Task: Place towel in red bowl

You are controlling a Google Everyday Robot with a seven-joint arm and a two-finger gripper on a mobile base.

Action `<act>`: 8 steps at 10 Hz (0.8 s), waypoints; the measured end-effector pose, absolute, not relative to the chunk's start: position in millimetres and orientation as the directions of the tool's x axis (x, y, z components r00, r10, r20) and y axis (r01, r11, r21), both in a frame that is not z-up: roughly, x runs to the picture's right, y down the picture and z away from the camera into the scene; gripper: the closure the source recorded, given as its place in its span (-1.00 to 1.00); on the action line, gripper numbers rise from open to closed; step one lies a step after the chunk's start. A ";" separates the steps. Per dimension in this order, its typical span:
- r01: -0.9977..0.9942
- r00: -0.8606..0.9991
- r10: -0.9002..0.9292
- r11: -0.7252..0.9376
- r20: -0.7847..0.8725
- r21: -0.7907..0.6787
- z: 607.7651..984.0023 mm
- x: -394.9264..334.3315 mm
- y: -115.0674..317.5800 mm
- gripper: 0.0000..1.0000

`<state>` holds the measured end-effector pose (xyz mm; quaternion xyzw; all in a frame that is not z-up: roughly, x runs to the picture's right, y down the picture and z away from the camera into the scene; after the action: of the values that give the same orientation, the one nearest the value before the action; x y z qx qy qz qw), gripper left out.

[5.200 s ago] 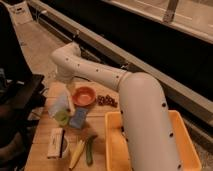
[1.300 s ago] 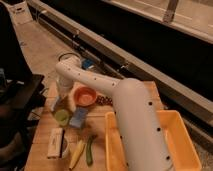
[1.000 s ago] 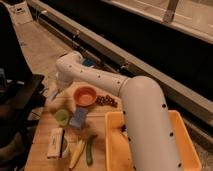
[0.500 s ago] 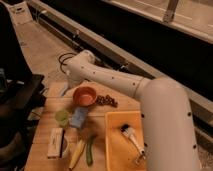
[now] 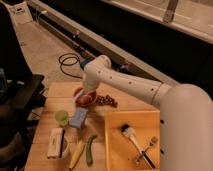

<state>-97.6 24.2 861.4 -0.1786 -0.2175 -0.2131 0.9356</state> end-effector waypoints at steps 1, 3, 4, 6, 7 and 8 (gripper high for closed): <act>0.455 0.825 -0.287 0.848 0.487 -0.271 870.1 -95.2 34.3 0.76; 0.400 0.840 -0.200 0.856 0.505 -0.326 892.8 -92.2 53.2 0.31; 0.388 0.840 -0.179 0.859 0.512 -0.335 898.9 -92.8 53.8 0.10; 0.376 0.842 -0.171 0.866 0.512 -0.329 900.9 -93.6 45.1 -0.30; 0.372 0.845 -0.174 0.871 0.506 -0.321 897.3 -91.5 36.1 -0.49; 0.368 0.847 -0.176 0.875 0.501 -0.315 893.7 -89.1 28.9 -0.57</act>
<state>-89.1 28.9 893.7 -0.2043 -0.2354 -0.1449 0.9391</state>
